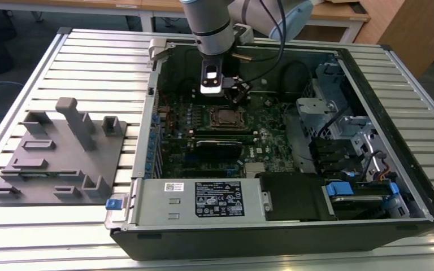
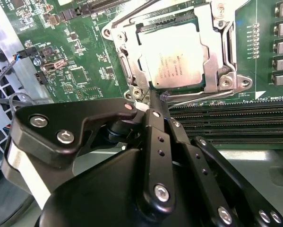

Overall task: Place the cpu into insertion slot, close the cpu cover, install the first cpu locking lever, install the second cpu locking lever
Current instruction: 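Install the first cpu locking lever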

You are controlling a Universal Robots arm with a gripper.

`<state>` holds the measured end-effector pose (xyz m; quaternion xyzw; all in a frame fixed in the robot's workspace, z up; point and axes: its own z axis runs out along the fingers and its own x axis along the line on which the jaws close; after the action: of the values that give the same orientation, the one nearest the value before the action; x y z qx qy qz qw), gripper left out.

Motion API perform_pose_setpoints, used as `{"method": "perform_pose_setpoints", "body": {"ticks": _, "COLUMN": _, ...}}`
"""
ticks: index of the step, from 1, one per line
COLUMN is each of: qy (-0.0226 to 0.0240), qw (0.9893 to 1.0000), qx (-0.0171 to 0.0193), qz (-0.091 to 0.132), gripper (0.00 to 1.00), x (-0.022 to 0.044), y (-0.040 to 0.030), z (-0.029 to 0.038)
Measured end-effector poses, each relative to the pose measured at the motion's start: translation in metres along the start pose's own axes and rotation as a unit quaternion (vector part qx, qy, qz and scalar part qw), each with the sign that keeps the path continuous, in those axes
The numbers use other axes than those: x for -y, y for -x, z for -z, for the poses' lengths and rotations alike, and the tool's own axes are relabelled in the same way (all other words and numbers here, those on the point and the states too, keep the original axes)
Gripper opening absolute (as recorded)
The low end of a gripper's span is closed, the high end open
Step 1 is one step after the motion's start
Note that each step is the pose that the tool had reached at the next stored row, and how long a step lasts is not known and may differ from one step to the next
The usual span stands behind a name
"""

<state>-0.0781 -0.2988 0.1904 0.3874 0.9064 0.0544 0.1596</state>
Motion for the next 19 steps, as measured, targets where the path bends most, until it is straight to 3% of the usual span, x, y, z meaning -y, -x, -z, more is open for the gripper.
{"method": "perform_pose_setpoints", "body": {"ticks": 10, "qy": 0.001, "qw": 1.0, "qx": -0.0013, "qz": -0.002, "gripper": 0.1, "x": -0.002, "y": 0.0022, "z": 0.0085}}
{"method": "perform_pose_setpoints", "body": {"ticks": 19, "qy": 0.0115, "qw": 0.9998, "qx": -0.0125, "qz": -0.007, "gripper": 0.1, "x": -0.0016, "y": 0.0019, "z": 0.0092}}
